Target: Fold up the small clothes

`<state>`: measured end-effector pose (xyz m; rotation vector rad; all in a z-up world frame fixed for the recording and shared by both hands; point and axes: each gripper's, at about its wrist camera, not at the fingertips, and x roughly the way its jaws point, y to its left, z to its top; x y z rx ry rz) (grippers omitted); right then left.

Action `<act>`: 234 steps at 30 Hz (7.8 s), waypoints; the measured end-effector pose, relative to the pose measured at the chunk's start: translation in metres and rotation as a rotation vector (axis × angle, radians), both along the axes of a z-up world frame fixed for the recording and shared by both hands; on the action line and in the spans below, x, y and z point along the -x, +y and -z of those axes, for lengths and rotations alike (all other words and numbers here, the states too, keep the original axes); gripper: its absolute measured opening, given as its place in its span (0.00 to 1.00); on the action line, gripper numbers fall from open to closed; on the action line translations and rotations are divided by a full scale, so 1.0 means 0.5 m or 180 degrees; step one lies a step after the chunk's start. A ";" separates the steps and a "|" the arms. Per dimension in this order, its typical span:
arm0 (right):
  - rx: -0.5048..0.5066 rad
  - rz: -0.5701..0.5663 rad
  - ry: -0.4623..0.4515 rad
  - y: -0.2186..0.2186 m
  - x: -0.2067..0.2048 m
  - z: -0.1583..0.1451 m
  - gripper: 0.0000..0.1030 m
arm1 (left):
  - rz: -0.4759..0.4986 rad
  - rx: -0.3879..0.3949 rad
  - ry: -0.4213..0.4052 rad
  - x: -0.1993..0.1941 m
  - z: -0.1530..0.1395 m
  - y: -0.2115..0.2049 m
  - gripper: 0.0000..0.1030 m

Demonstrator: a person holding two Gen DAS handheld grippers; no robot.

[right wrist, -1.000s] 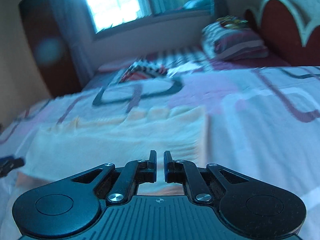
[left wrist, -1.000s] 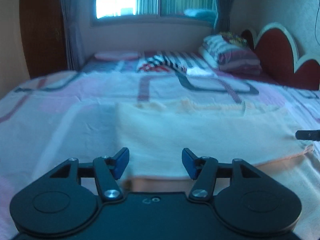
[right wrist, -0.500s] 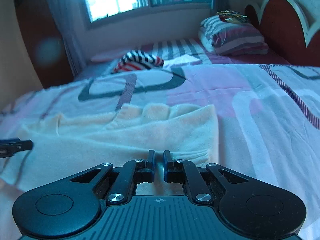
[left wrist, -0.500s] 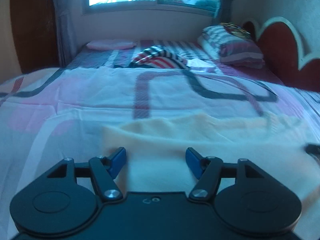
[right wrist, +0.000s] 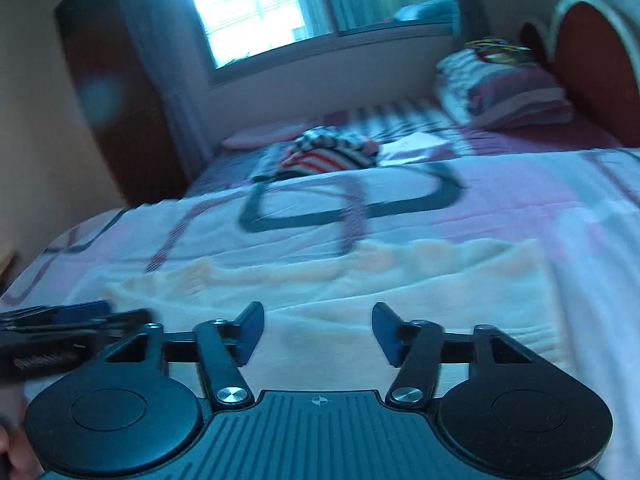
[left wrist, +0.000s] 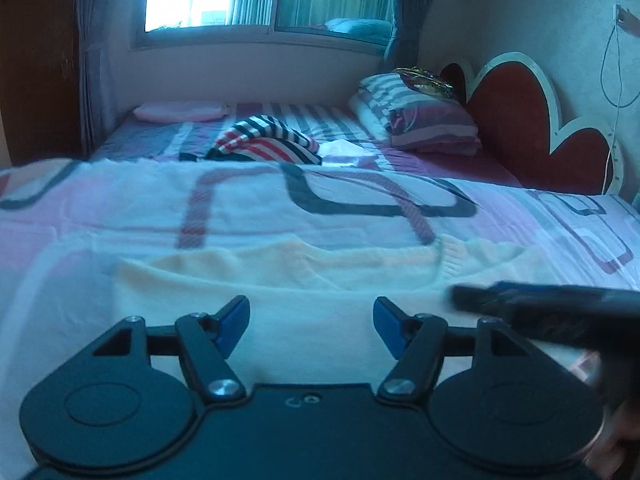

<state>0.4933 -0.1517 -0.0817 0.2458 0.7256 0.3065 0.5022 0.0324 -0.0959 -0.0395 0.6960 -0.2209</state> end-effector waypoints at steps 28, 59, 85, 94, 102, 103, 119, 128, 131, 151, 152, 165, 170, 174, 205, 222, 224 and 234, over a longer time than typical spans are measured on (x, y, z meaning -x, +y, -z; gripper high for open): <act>0.0680 0.0169 0.0043 -0.173 0.139 0.028 0.43 | -0.0338 -0.0546 0.0126 0.096 0.034 0.017 0.65; 0.0536 0.0112 0.0131 -0.215 0.153 0.041 0.45 | -0.0588 -0.0863 0.0212 0.100 0.040 -0.029 0.76; -0.0864 0.0133 0.0949 -0.352 0.757 -0.025 0.45 | -0.0217 0.0395 0.0789 0.706 0.000 0.227 0.53; -0.1243 0.0075 0.1007 -0.321 0.820 -0.022 0.37 | -0.0061 0.1258 0.0935 0.755 0.023 0.258 0.53; -0.1419 0.0178 0.0995 -0.340 0.806 -0.011 0.02 | -0.0081 0.1316 0.1028 0.714 0.044 0.253 0.05; -0.1314 0.0125 0.0935 -0.339 0.807 -0.016 0.02 | -0.0080 0.1241 0.0981 0.717 0.042 0.248 0.05; -0.1331 0.0100 0.0571 -0.367 0.817 -0.078 0.02 | -0.0339 0.1431 0.0564 0.759 0.009 0.278 0.05; -0.1357 0.0095 0.0177 -0.353 0.652 -0.179 0.02 | -0.0457 0.1745 0.0287 0.608 -0.087 0.282 0.04; -0.1350 0.0138 0.0103 -0.364 0.568 -0.207 0.02 | -0.0439 0.1757 0.0166 0.534 -0.123 0.277 0.04; -0.1642 0.0419 0.0622 -0.385 0.025 -0.031 0.02 | -0.0485 0.1388 0.0586 0.009 -0.033 0.254 0.05; -0.1657 0.0403 0.0586 -0.382 0.016 -0.022 0.02 | -0.0463 0.1408 0.0582 -0.003 -0.025 0.255 0.08; -0.1164 0.0296 0.0169 -0.396 0.012 -0.015 0.61 | -0.0219 0.1010 0.0167 -0.018 -0.025 0.282 0.56; -0.0524 -0.0088 0.0017 -0.381 0.071 -0.023 0.61 | -0.0008 0.0578 0.0119 0.051 -0.022 0.292 0.53; 0.0178 -0.0552 0.0014 -0.316 0.073 -0.002 0.61 | 0.0340 -0.0107 0.0201 0.040 -0.009 0.235 0.46; -0.0093 -0.0126 -0.0025 -0.291 -0.055 0.009 0.02 | 0.0049 -0.0096 -0.0029 -0.081 -0.004 0.154 0.04; 0.0080 -0.0308 -0.0052 -0.140 -0.053 -0.021 0.48 | 0.0173 -0.0139 -0.0136 -0.062 -0.035 0.036 0.79; 0.0137 -0.0471 0.0046 -0.078 -0.063 -0.009 0.42 | 0.0316 -0.0230 0.0010 -0.076 -0.015 -0.013 0.79; 0.0171 0.0036 0.0174 -0.229 -0.088 0.049 0.26 | -0.0090 -0.0188 0.0071 -0.079 0.042 0.127 0.79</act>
